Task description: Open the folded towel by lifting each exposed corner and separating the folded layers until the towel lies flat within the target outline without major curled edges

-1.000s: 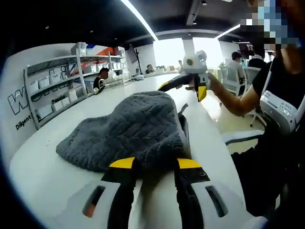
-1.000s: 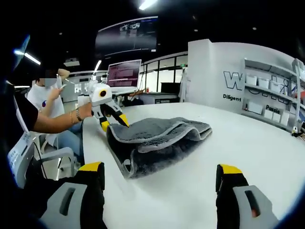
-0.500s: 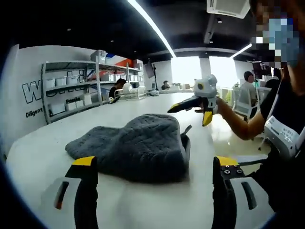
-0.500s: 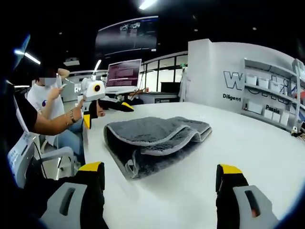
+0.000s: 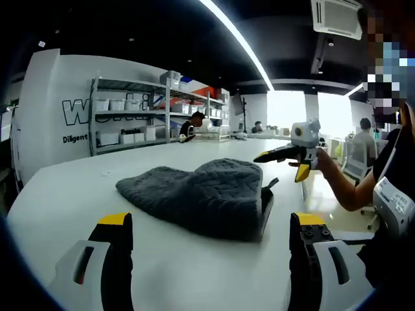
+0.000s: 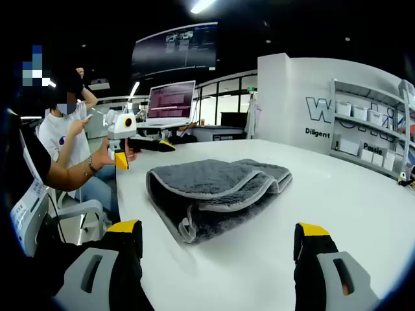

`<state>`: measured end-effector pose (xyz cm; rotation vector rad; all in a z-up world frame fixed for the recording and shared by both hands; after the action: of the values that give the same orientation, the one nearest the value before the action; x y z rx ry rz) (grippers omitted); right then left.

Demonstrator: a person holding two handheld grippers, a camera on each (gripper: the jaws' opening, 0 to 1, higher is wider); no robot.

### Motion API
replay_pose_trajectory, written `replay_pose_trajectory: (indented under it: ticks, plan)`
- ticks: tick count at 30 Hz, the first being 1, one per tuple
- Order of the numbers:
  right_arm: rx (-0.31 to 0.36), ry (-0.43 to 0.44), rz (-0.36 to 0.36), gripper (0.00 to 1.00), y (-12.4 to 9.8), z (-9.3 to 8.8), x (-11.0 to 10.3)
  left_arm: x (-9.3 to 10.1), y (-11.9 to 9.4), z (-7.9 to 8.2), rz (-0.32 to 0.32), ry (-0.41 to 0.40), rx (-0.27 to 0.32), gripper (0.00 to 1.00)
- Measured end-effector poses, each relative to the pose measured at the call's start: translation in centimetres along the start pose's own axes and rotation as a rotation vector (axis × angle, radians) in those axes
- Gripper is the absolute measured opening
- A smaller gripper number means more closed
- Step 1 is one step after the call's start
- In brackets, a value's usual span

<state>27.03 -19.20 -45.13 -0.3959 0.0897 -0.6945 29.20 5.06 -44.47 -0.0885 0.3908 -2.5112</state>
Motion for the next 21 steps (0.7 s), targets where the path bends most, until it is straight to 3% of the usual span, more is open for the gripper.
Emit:
replay_pose_trajectory:
  ticks: [10,18,21]
  plan:
    - [-0.005,-0.005,0.001,0.99,-0.2,-0.3,-0.2,1.4,-0.5,-1.0,0.000,-0.007,-0.024,0.99]
    - [-0.006,-0.009,0.003,0.99,-0.2,-0.3,-0.5,1.8,-0.4,-0.3,0.013,-0.074,0.019,0.99]
    - [-0.005,-0.006,0.002,0.99,-0.3,-0.3,-0.5,2.3,0.1,0.1,0.012,-0.064,0.036,0.99]
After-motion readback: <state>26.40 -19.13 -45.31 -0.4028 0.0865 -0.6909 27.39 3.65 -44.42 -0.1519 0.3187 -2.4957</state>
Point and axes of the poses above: the point that each gripper's makers call its tool centre point, and the gripper's own axes: y roughly forward along the fingers, x roughly to its right, z roughly out of its top, the point moved 2 cm from there along -y, roughly backward along the fingers, and after that the axes turned 6 degrees about -x, right-handed, at the moved point
